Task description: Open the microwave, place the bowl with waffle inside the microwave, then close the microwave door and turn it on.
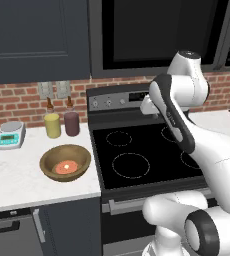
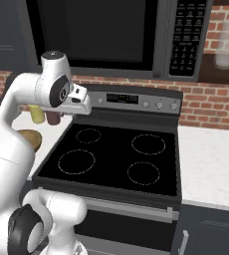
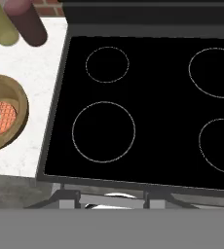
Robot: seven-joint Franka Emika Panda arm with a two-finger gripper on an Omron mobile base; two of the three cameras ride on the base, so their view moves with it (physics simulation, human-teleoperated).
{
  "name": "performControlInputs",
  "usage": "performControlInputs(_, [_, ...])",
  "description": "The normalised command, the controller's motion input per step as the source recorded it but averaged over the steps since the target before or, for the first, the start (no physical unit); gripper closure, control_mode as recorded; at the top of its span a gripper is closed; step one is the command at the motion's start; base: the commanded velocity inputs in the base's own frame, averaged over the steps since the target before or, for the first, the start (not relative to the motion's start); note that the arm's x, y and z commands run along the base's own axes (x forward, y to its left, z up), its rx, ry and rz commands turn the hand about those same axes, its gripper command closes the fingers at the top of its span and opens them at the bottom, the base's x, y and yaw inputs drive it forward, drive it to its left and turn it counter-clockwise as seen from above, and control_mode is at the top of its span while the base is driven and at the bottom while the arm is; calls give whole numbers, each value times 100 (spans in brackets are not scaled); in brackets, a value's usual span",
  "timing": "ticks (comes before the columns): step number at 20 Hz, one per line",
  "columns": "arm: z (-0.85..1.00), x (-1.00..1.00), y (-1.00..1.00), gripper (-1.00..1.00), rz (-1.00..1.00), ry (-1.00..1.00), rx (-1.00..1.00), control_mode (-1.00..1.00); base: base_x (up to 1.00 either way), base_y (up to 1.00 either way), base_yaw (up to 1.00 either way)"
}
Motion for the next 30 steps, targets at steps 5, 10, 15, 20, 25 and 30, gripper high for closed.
performControlInputs(5, [0,-24,0,-100,0,-1,0,-100,0,0,0])
performControlInputs(10, [0,-78,0,-100,0,-23,0,-100,0,0,0])
performControlInputs(15, [56,-69,-29,-100,0,-23,1,-100,0,0,0])
performControlInputs(20, [72,-35,-55,-100,0,-12,1,-100,0,0,0])
performControlInputs(25, [84,-12,-67,-100,0,4,4,-100,0,0,0])
performControlInputs(30, [56,-13,-65,-100,-7,0,0,-100,0,0,0])
